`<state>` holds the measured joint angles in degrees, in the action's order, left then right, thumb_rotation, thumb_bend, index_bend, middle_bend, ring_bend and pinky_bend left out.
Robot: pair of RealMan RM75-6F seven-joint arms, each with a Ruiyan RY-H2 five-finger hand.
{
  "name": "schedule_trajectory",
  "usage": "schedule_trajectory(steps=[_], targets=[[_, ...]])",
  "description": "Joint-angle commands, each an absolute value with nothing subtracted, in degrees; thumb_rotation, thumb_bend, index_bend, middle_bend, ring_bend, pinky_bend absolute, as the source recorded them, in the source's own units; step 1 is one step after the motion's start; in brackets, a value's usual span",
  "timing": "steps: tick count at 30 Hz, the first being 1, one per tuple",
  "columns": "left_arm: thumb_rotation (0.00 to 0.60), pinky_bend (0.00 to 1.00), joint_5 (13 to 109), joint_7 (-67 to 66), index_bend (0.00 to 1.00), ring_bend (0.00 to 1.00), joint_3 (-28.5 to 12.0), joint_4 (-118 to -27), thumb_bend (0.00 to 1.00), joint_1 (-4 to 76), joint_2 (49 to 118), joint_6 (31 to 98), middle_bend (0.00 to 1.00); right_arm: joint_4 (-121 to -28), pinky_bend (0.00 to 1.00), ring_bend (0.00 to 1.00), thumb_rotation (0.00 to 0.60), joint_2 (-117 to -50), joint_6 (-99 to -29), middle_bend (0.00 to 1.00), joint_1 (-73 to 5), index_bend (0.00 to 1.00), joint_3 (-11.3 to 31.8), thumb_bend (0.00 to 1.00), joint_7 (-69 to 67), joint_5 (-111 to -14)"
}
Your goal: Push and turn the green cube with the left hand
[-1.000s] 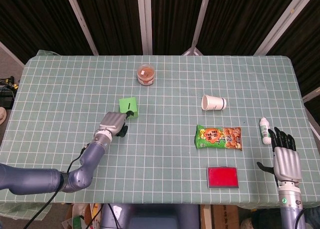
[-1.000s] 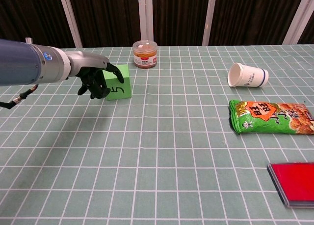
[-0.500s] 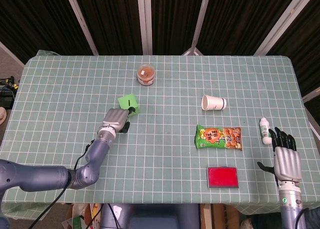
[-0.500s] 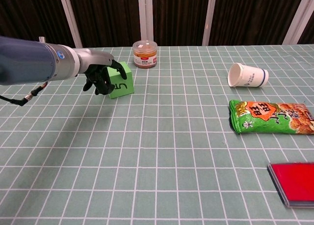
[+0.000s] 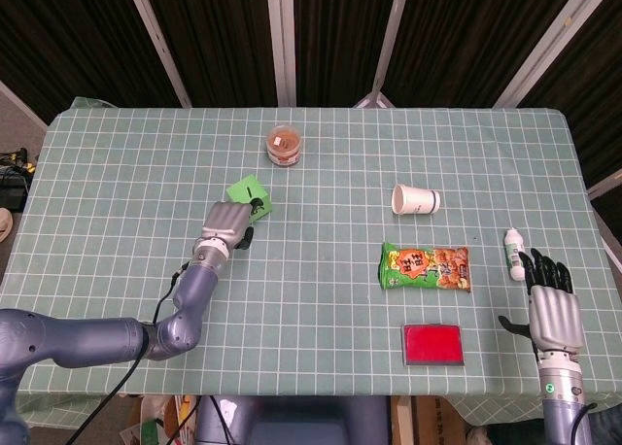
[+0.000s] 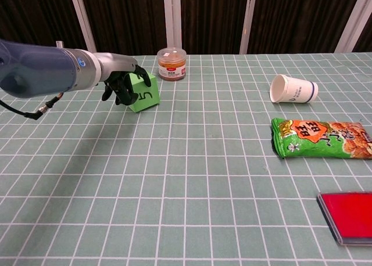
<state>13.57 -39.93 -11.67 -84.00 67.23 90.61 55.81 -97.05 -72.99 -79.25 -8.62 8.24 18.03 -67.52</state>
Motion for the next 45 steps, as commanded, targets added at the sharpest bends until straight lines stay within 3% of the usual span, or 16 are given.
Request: schedule_trajectory(steps=[1, 33, 41, 45], targets=[[0.6, 0.69, 13.0, -40.2, 0.18, 0.57, -12.1, -82.8, 0.73, 67.5, 91.3, 55.3, 0.75, -97.0, 0.0, 0.0, 0.6, -73.0, -79.3, 0.0, -8.7, 0.08, 8.3, 0.04, 18.1, -67.5], [0.6, 0.69, 4.9, -49.6, 0.18, 0.57, -18.0, -68.9, 0.73, 73.1, 98.9, 56.8, 0.75, -96.1, 0.0, 0.0, 0.6, -74.3, -78.4, 0.0, -9.6, 0.08, 8.1, 0.04, 21.4, -65.3], [0.6, 0.69, 6.1, -51.1, 0.18, 0.57, -19.4, -70.6, 0.73, 73.5, 98.7, 59.3, 0.73, -96.6, 0.0, 0.0, 0.6, -74.2, -78.4, 0.0, -9.6, 0.08, 8.0, 0.04, 21.8, -65.1], [0.6, 0.69, 7.7, -50.0, 0.2, 0.55, -22.4, -75.6, 0.73, 74.4, 97.7, 60.6, 0.71, -97.1, 0.0, 0.0, 0.6, -74.0, -78.6, 0.0, -9.5, 0.08, 7.7, 0.05, 21.7, -65.5]])
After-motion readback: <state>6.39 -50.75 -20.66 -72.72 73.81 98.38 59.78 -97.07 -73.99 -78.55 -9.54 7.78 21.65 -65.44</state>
